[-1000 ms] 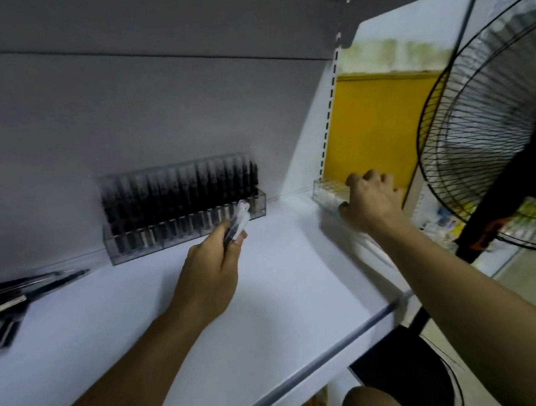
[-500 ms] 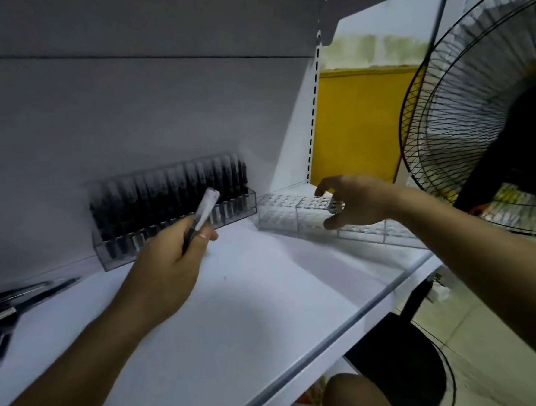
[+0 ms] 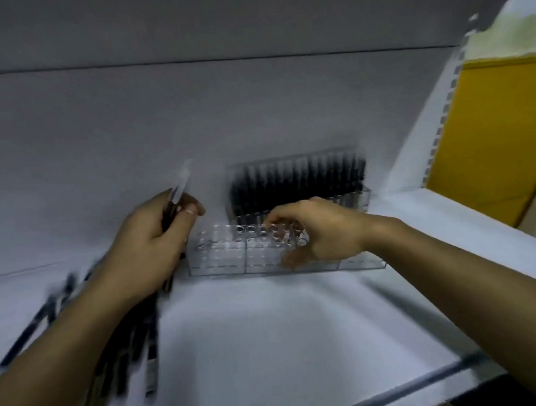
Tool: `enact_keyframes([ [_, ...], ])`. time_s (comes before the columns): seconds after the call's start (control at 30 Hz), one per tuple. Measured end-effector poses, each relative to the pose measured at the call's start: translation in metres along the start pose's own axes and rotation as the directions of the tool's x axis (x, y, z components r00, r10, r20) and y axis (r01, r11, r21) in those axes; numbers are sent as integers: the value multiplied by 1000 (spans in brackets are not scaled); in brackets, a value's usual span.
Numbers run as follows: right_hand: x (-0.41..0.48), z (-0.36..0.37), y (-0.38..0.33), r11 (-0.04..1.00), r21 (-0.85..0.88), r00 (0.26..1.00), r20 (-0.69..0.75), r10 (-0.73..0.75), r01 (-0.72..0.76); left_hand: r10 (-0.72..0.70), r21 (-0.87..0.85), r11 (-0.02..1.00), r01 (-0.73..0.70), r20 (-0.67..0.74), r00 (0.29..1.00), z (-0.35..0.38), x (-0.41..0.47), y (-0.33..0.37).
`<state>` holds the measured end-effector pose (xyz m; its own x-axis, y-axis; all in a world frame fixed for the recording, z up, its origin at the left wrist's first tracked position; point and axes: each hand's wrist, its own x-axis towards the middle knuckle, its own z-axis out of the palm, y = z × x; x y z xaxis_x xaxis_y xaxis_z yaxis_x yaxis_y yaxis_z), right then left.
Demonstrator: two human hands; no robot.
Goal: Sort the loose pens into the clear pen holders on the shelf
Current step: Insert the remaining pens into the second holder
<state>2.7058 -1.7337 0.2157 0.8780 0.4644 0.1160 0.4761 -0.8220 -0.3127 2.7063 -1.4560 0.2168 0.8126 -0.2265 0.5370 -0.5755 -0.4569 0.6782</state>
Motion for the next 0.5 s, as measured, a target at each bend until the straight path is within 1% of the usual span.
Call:
enact_keyframes([
  [0.1,21,9,-12,998,6,994,84,-66,66,-28,-12,1000,28,11,1000,-23,-7,-14],
  [0.2,31,11,-15,996,11,983,163,-88,87,-111,-82,990,114,38,993,-36,-12,-24],
  [0.3,31,10,-8,997,60,976,209,-52,40,-175,-207,963,173,4,984,-36,-11,-28],
  [0.37,30,6,-2,995,99,965,262,-25,-1,-167,-259,953,159,-9,986,-32,-7,-28],
  [0.43,29,0,-1,994,103,942,336,11,-49,-140,-283,949,137,12,990,-24,-3,-28],
  [0.47,30,-3,-5,993,102,939,344,29,-68,-130,-300,945,133,28,991,-21,-2,-28],
  [0.5,33,-6,-9,990,117,952,303,37,-76,-126,-330,935,132,41,991,-19,-1,-28],
])
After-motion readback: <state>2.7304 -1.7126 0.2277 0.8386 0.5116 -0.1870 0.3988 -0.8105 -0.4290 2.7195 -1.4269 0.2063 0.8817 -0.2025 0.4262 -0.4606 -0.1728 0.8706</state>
